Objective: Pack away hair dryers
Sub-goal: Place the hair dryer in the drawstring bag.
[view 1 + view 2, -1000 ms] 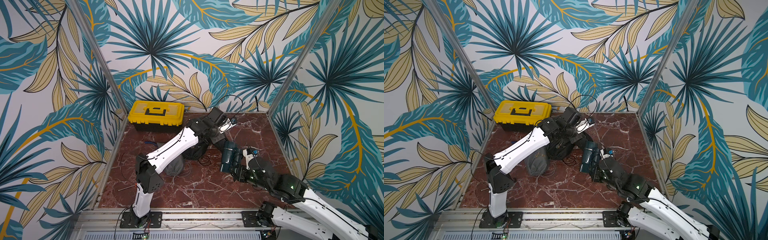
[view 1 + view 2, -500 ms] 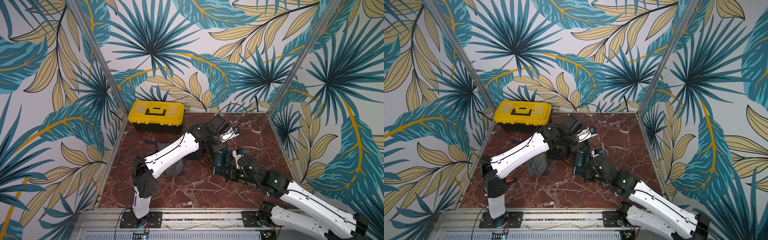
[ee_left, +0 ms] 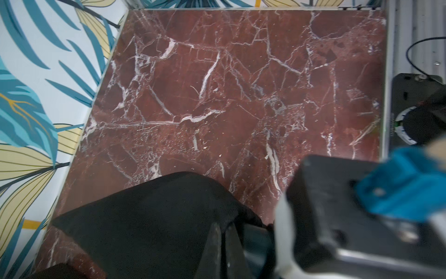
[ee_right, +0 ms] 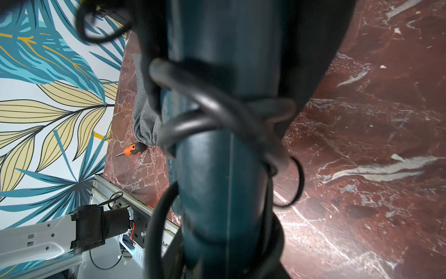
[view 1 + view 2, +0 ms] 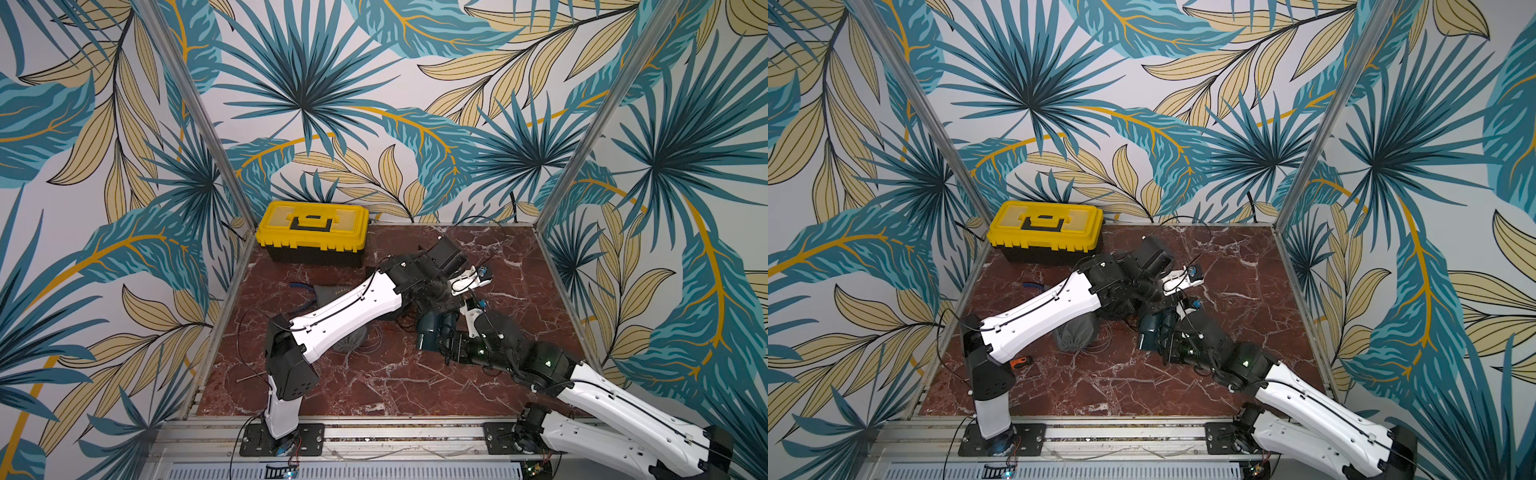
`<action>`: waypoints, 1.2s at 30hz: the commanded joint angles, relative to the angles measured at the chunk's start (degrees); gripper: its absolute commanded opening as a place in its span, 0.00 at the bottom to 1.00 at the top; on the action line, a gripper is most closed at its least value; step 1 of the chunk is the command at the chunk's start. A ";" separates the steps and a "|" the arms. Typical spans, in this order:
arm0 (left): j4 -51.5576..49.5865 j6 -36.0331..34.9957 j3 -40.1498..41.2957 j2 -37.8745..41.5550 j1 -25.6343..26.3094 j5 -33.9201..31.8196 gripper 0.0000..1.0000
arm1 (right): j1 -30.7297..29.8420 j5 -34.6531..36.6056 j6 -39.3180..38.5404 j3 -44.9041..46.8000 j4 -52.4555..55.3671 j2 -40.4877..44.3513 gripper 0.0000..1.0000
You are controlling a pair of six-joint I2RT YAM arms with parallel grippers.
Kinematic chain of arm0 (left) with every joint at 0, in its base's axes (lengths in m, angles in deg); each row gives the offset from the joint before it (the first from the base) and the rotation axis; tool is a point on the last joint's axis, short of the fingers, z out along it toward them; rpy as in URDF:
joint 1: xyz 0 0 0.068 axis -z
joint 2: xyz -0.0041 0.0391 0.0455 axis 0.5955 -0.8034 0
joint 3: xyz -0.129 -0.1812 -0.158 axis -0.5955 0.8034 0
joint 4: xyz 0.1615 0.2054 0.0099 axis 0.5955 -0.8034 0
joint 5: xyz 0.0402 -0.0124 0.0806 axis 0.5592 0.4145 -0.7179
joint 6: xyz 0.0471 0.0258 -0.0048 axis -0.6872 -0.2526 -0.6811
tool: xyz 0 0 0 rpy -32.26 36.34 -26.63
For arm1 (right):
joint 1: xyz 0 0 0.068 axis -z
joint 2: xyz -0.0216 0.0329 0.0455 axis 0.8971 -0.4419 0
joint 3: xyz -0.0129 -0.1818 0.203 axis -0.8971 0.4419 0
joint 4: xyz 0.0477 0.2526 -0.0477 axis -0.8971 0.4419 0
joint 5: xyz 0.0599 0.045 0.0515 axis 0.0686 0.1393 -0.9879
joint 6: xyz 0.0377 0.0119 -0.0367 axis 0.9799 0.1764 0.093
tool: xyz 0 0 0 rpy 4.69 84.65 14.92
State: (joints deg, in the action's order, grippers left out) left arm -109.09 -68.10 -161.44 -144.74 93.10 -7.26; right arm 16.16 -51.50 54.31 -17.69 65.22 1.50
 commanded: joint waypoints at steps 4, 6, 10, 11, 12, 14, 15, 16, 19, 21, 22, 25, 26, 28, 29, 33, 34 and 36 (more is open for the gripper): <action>0.19 0.70 3.86 4.26 0.78 3.41 0.00 | 1.09 5.87 1.82 0.55 -1.45 3.88 0.00; 0.19 0.69 4.91 5.00 0.76 3.43 0.00 | 1.12 7.33 3.70 1.40 0.16 5.87 0.00; -0.74 0.95 6.15 6.32 0.82 5.22 0.00 | 4.16 7.82 6.65 4.51 -1.71 10.59 0.00; -1.11 1.04 6.34 6.67 0.79 6.55 0.00 | 4.64 8.31 7.44 5.08 -1.95 11.56 0.00; -1.51 1.18 6.53 6.98 0.77 7.79 0.00 | 5.07 8.21 7.78 5.52 -2.70 12.27 0.00; -2.29 1.13 6.96 7.41 0.76 9.83 0.00 | 5.82 8.46 8.51 5.65 -3.41 12.90 0.00; -2.40 1.08 7.51 7.52 0.81 10.20 0.00 | 6.17 8.72 8.99 5.56 -3.61 13.02 0.00; -2.36 1.05 8.05 7.61 0.80 10.22 0.00 | 6.50 9.12 9.66 5.33 -3.50 13.16 0.00; -2.29 0.43 10.19 7.92 0.81 9.28 0.00 | 7.22 9.71 11.51 4.70 -3.75 13.83 0.00; -2.27 0.51 11.53 8.36 0.76 9.61 0.00 | 7.37 11.22 12.81 5.05 -4.33 15.56 0.00; -2.28 0.72 11.89 8.61 0.80 10.32 0.00 | 7.51 11.83 13.62 5.42 -4.98 16.43 0.00; -2.29 1.30 13.04 9.01 0.81 11.96 0.00 | 7.81 13.67 15.70 6.99 -7.62 18.99 0.00; -2.24 1.47 13.25 8.95 0.76 11.71 0.00 | 7.89 14.10 16.40 7.58 -8.66 19.72 0.00; -2.23 1.64 13.48 8.84 0.76 11.30 0.00 | 7.92 14.36 17.34 8.44 -10.50 20.82 0.00; -2.14 1.63 13.61 8.76 0.77 11.24 0.00 | 7.97 14.63 17.78 8.68 -10.93 21.20 0.00; -2.20 2.41 13.63 8.84 0.78 13.51 0.00 | 8.06 15.35 18.87 10.57 -14.61 22.49 0.00; -2.35 2.68 13.40 8.88 0.78 14.81 0.00 | 8.06 15.86 18.95 11.37 -16.07 22.96 0.00; -2.29 3.66 12.75 9.19 0.76 16.80 0.00 | 8.05 16.88 19.15 12.50 -18.25 23.54 0.00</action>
State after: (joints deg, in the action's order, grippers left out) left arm -109.92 -66.11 -149.13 -137.90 93.69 5.43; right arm 23.72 -39.13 72.58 -6.41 56.37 23.48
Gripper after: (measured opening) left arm 0.053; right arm 0.344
